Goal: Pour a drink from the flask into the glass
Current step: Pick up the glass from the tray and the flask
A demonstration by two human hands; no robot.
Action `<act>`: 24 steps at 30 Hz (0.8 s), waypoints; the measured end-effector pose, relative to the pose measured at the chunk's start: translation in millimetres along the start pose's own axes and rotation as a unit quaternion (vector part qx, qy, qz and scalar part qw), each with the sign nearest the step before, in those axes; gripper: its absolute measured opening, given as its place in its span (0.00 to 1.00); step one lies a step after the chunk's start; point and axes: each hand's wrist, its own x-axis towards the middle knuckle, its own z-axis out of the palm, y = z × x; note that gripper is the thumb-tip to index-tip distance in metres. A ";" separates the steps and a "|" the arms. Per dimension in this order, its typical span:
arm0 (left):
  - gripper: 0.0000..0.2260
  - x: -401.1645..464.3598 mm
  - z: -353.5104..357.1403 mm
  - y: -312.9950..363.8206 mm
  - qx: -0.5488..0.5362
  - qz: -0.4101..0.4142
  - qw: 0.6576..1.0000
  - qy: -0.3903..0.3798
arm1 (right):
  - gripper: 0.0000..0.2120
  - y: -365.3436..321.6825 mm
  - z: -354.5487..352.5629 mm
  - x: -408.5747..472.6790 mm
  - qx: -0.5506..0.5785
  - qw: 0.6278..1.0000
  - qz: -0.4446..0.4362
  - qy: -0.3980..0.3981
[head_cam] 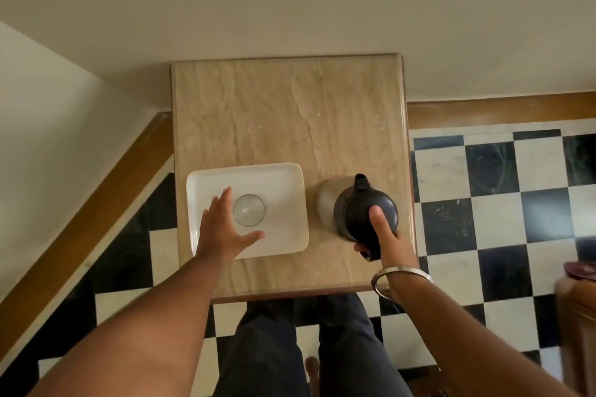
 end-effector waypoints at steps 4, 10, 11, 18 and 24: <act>0.49 14.3 5.3 -10.1 -0.097 0.047 0.994 -0.008 | 0.37 2.0 11.4 -1.9 0.082 0.996 -0.024 0.035; 0.44 35.6 -5.1 -4.6 -0.112 0.114 0.987 -0.026 | 0.20 1.9 14.2 1.0 0.097 0.990 -0.079 0.060; 0.41 37.4 -6.4 -1.1 -0.109 0.120 0.986 -0.026 | 0.21 -0.1 11.7 2.4 0.086 0.990 -0.089 0.065; 0.36 29.6 -10.5 26.2 -0.102 0.139 0.985 0.005 | 0.32 -30.2 -9.8 21.4 -0.013 0.981 -0.170 0.089; 0.37 17.7 -4.3 45.6 -0.105 0.144 0.984 0.005 | 0.34 -56.7 -20.4 33.3 -0.093 0.965 -0.237 0.058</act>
